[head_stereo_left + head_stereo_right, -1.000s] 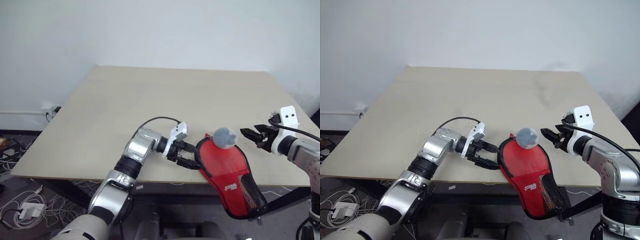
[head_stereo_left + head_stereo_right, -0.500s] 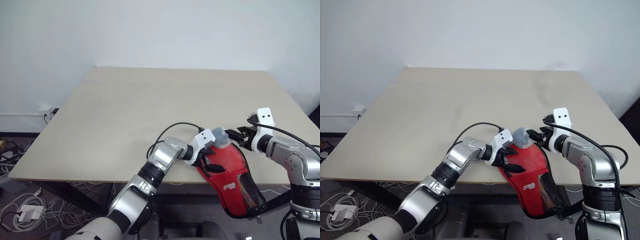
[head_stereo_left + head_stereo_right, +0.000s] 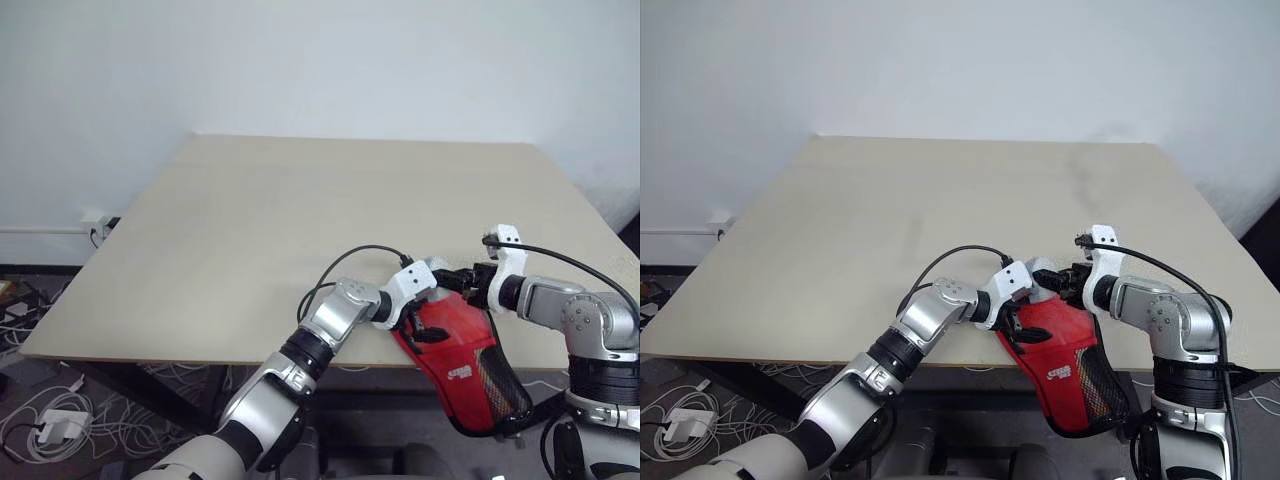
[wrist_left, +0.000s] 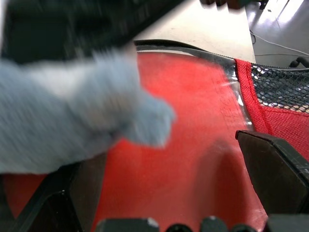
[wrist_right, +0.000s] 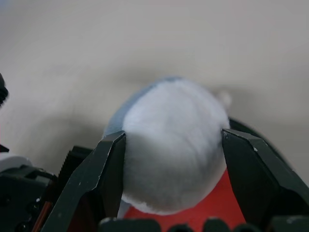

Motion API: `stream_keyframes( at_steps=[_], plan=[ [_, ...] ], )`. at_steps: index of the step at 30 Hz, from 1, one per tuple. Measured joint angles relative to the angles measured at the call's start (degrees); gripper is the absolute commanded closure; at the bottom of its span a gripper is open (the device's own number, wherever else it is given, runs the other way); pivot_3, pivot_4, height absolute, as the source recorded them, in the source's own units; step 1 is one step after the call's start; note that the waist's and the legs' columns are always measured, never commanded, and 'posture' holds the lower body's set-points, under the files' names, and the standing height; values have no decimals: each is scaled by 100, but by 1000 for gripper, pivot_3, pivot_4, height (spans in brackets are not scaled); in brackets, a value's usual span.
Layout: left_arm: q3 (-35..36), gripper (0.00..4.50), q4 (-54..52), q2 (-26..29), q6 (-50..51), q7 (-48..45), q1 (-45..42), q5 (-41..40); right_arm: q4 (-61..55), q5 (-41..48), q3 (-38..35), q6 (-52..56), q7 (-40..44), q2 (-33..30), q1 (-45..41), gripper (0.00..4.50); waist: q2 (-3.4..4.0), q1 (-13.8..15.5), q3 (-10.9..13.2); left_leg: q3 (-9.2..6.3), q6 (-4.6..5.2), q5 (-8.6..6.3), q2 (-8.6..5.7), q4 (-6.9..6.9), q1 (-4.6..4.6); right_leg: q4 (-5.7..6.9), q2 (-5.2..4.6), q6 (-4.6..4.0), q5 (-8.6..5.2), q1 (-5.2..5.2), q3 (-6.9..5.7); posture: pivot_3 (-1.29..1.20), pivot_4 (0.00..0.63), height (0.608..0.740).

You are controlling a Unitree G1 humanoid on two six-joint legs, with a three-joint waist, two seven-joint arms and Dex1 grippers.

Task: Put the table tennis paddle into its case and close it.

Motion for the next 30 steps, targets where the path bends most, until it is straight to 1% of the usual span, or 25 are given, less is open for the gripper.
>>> stream_keyframes(
  at_steps=[3, 7, 10, 11, 12, 16, 21, 26, 30],
  plan=[
    [25, 0, 13, 1, 21, 3, -11, -8, 11, -14, 120, 6, 19, -1, -15, 1846, 1, -1, -6, 0, 0, 0, 0, -1, 1, 0, 0, 0, 0, 0, 0, 0, 0, 715],
    [56, 0, -9, 0, 96, 2, -11, -22, 15, -116, 252, -143, 10, -9, -23, 3113, 1, -3, -11, 0, 0, 0, 0, -1, 1, 0, 0, 1, -1, 0, 0, 0, 0, 715],
    [53, 0, -50, 2, 199, 11, -11, -20, 100, -327, 356, -516, -21, -19, -24, 4062, 3, -7, -11, 0, -1, 0, 0, -2, 0, 0, 0, 2, -2, -3, 0, 0, 0, 715],
    [47, 0, -66, 2, 220, 14, -10, -20, 108, -394, 379, -655, -43, -18, -25, 4329, 5, -7, -12, 0, -1, 0, 0, -2, 0, 1, 0, 2, -2, -3, 0, 0, 0, 715],
    [34, 0, -85, 2, 248, 14, -8, -18, 112, -471, 398, -817, -83, -16, -27, 4488, 5, -6, -12, 1, -1, -1, 0, -3, 0, 1, 1, 3, -2, -4, 0, 0, 0, 715],
    [-12, 0, -172, 25, 359, 15, 1, -19, 390, -968, 527, -1518, -357, -17, -320, 4488, 7, -19, -12, 2, -1, 0, 0, -5, 1, 1, 1, 2, -1, -6, 1, 0, 0, 715],
    [-23, 0, -217, 13, 436, 21, 0, -25, 956, -1453, 925, -1912, -485, -53, -592, 4488, 7, -1, -12, 3, -1, 0, 0, -6, -2, -1, -1, -2, 1, -6, 1, 0, 0, 715],
    [-16, 0, -241, 15, 497, 37, 1, -44, 1028, -1576, 1032, -1908, -179, -672, -600, 4488, 8, -2, -12, 3, -1, 0, 0, -5, -1, -1, -1, 0, 0, -5, 1, 0, 0, 715],
    [-15, 0, -244, 8, 512, 64, 4, -76, 1043, -1586, 1038, -1919, 203, -1256, -409, 4488, 8, 1, -12, 3, -1, 0, -1, -4, -1, -3, -3, 2, -2, -4, 1, 0, 0, 715]
  ],
)
